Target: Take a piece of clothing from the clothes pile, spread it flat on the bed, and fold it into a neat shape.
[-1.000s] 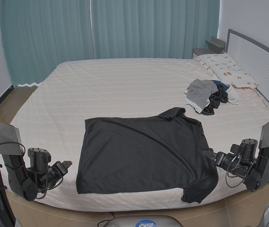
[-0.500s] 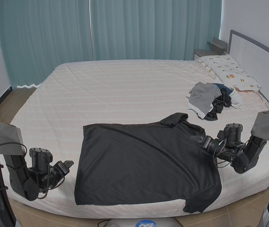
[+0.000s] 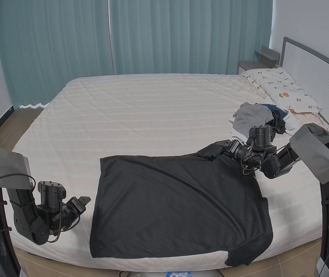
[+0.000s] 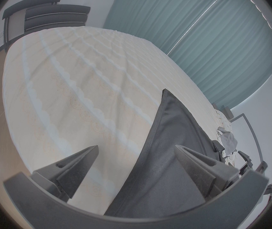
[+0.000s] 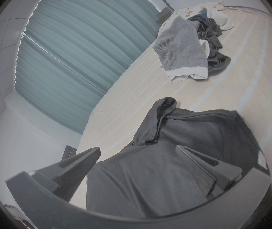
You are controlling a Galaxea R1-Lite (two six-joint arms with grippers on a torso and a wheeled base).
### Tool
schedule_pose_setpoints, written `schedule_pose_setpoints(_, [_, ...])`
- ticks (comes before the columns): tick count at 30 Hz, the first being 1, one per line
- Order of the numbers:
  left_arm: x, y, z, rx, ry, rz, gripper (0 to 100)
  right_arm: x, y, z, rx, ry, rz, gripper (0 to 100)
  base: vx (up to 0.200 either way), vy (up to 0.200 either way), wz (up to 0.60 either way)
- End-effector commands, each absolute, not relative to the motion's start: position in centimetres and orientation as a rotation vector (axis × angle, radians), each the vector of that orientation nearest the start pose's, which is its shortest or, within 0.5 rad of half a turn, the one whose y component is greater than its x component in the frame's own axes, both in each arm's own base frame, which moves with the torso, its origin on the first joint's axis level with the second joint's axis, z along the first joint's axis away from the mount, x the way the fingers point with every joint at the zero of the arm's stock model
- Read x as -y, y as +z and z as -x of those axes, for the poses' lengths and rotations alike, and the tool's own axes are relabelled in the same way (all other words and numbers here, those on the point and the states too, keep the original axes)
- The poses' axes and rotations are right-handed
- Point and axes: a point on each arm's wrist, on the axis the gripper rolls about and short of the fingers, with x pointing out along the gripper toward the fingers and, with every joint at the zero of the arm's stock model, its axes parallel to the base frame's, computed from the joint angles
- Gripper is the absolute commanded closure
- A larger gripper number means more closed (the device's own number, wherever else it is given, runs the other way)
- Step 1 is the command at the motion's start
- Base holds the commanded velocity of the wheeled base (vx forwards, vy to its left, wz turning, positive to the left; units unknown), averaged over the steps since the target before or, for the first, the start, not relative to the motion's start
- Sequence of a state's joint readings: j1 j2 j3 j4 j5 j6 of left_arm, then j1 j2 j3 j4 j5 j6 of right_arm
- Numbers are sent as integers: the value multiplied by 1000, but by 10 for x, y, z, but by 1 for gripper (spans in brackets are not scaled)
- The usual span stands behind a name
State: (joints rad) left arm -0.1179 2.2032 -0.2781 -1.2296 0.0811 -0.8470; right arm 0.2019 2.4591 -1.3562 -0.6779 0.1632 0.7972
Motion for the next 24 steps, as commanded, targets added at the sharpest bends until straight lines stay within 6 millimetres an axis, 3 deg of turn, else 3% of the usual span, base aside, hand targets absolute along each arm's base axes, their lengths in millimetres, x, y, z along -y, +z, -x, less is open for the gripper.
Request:
schedule_pose_setpoints(1, [30,-17,-266,-665,268,766,0,-111,-18,-489,-608,117,-773,0,0,0,0])
schedule_pose_setpoints(24, [30,-18,-265,-669,273,766,0,-130,-27,-535,-497,116,-769,0,0,0,0])
